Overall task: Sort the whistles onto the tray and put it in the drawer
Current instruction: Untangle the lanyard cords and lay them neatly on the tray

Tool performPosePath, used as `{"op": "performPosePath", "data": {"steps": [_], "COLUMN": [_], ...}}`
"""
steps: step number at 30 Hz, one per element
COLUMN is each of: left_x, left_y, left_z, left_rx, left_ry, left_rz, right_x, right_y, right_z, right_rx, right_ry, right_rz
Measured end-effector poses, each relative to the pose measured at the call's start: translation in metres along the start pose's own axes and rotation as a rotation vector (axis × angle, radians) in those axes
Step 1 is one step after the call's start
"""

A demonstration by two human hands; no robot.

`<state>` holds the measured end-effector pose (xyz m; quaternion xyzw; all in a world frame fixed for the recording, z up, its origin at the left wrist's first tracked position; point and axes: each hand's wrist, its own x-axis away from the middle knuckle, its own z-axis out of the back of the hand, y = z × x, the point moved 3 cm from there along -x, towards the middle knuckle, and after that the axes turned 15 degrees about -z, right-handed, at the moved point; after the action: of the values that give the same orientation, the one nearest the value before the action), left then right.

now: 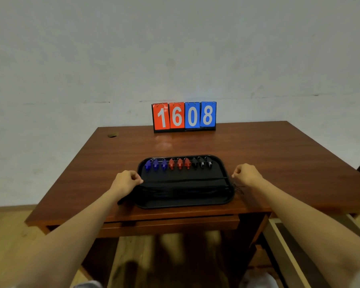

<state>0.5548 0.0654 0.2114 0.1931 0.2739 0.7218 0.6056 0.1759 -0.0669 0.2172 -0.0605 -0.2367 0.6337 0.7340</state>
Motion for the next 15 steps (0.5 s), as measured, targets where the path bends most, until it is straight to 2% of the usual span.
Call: {"op": "performPosePath", "data": {"steps": [7,15], "left_x": [0.007,0.011], "left_y": [-0.008,-0.009], "left_z": [-0.011,-0.015], "left_rx": [-0.026,-0.204], "left_ry": [0.007,0.017], "left_rz": [-0.015,-0.04], "right_x": [0.0,0.003], "right_y": [0.009,0.011], "right_z": [-0.01,-0.013], "right_rx": [-0.034,-0.052], "right_ry": [-0.018,-0.039], "right_rz": [-0.017,-0.02]}}
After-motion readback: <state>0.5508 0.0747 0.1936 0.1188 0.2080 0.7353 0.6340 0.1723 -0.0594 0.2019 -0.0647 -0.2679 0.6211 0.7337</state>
